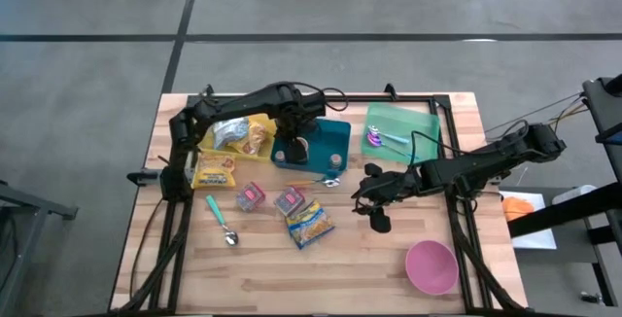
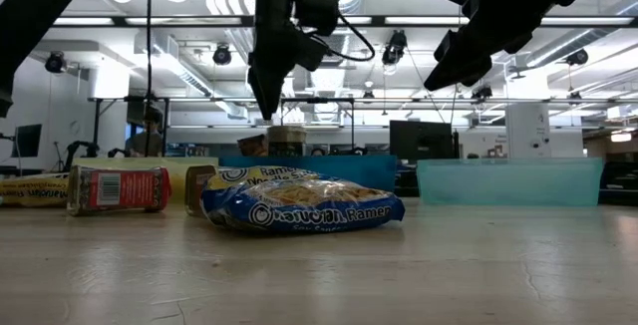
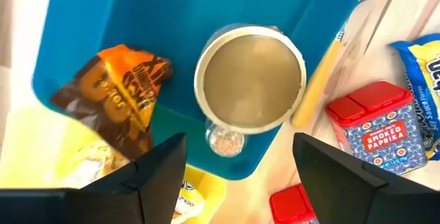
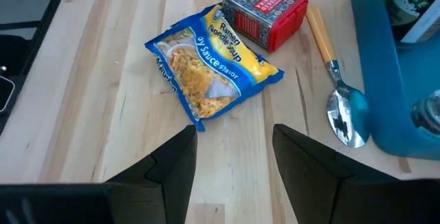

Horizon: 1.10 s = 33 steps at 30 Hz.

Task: Pick & Place Food Item
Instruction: Put the yellow noodle pack into to the yellow bin

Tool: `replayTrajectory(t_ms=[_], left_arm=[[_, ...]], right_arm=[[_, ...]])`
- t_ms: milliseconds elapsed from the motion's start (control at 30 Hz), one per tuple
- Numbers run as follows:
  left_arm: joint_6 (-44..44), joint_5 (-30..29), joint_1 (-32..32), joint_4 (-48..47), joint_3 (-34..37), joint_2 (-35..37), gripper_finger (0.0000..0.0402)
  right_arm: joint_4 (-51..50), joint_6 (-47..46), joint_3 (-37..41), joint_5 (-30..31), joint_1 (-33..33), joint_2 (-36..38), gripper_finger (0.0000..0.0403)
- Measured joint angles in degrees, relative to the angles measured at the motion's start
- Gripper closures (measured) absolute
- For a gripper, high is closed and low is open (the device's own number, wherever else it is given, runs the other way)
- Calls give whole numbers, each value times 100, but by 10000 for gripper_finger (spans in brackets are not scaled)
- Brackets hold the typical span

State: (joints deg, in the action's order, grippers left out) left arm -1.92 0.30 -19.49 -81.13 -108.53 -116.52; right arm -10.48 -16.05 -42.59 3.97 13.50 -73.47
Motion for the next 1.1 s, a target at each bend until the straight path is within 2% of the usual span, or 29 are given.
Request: replayTrajectory(t_ms=[500,667,800,900,1100], left_arm=[[210,-77,46,-353,12,818,130],[331,-75,363,135,197,1406,130],[508,-75,719,1081,1030,2320,130],[938,-86,966,1954,1972,3159,130],[2056,-469,1440,3956,3944,4667,130]], right_arm=[[1,151,0,54,-2,0,213],[7,78,0,449,-5,0,213],[7,-5,7,516,-7,0,213],[115,-24,7,518,-5,0,213],[647,5,61,505,-17,-182,213]])
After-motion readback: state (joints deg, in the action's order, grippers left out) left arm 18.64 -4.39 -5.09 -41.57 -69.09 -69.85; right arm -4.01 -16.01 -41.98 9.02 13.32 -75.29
